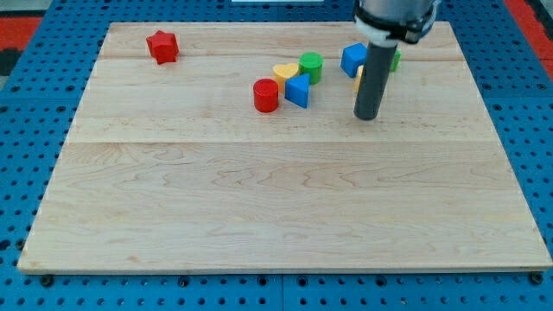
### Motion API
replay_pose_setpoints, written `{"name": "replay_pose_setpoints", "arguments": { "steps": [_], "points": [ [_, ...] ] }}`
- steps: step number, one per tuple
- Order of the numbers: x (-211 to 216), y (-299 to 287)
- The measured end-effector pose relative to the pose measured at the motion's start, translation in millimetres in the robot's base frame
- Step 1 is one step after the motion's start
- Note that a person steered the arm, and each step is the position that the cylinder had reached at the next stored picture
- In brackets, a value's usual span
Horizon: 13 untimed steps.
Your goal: Separate yellow hexagon from the blue cube
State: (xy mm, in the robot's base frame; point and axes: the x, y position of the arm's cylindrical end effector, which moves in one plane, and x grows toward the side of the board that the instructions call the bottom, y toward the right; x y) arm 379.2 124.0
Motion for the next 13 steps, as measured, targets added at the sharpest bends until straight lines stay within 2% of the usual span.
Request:
{"name": "replay_pose_setpoints", "arguments": {
  "steps": [1, 2, 3, 4, 5, 6, 7, 8, 9, 11, 13],
  "points": [
    [-34, 0],
    [-47, -8],
    [-27, 28],
    [-47, 62],
    [-77, 38],
    [-83, -20],
    [-49, -3],
    [-42, -19],
    [-26, -10],
    [-81, -69],
    [-81, -102]
  ]
}}
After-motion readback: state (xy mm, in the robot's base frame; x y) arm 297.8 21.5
